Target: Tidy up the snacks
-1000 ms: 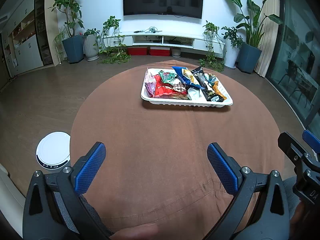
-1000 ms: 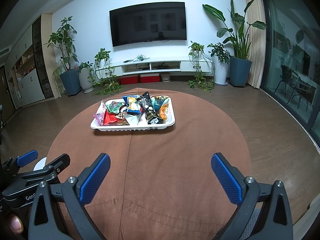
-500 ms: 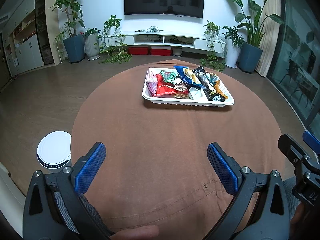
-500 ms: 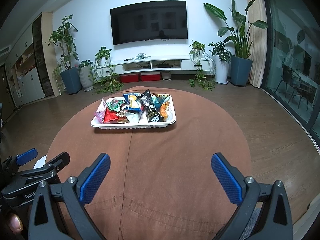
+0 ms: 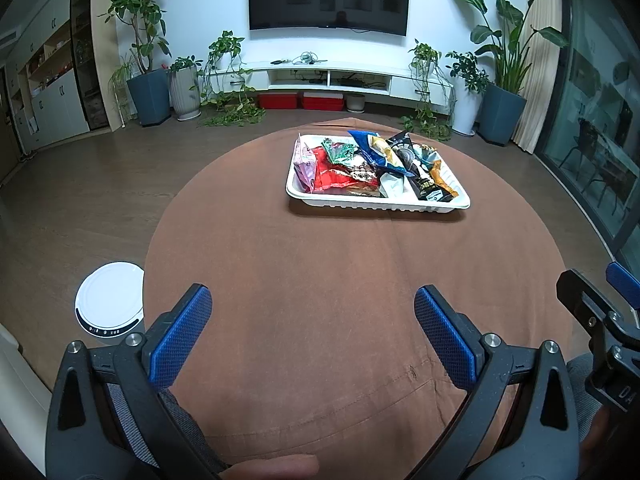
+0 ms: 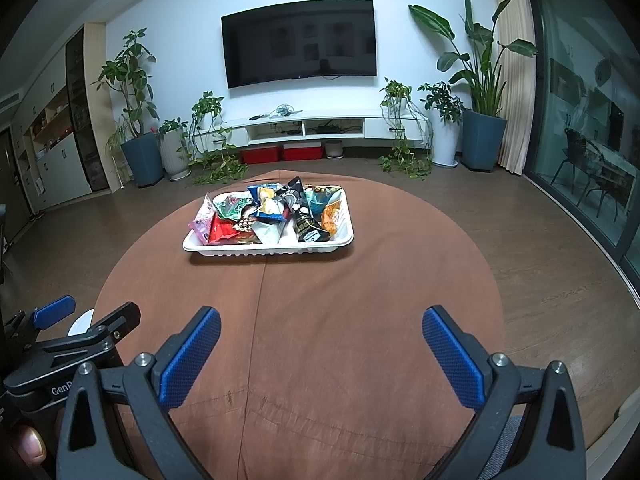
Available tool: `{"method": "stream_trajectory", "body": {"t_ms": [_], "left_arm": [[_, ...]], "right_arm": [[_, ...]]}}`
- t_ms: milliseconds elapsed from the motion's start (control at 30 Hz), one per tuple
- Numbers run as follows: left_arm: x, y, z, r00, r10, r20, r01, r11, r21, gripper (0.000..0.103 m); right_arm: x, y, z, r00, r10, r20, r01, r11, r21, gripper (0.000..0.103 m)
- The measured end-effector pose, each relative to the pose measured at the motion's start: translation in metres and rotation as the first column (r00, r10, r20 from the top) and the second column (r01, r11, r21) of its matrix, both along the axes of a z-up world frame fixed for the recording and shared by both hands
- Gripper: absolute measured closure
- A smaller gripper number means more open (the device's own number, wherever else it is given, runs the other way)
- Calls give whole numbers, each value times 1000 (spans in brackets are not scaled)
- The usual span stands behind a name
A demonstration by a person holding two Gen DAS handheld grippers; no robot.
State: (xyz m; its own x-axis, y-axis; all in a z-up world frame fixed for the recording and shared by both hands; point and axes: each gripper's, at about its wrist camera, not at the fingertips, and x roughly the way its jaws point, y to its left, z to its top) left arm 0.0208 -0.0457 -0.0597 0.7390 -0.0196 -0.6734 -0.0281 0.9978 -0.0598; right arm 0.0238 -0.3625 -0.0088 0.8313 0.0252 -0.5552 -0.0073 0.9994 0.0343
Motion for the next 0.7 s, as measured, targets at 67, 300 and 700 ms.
{"method": "stream_trajectory", "body": {"t_ms": [67, 300, 700], "left_arm": [[0, 0, 0, 1000, 0, -1, 0, 1000, 0, 0], [1, 0, 0, 1000, -1, -1, 1, 1000, 2, 0], [-2, -2, 2, 1000, -8, 27, 8, 1000, 24, 0]], "right_arm": [[0, 0, 1, 1000, 0, 1, 0, 1000, 0, 0], [0, 0, 2, 1000, 1, -1, -1, 1000, 0, 0], [0, -1, 5, 1000, 0, -1, 0, 1000, -1, 0]]}}
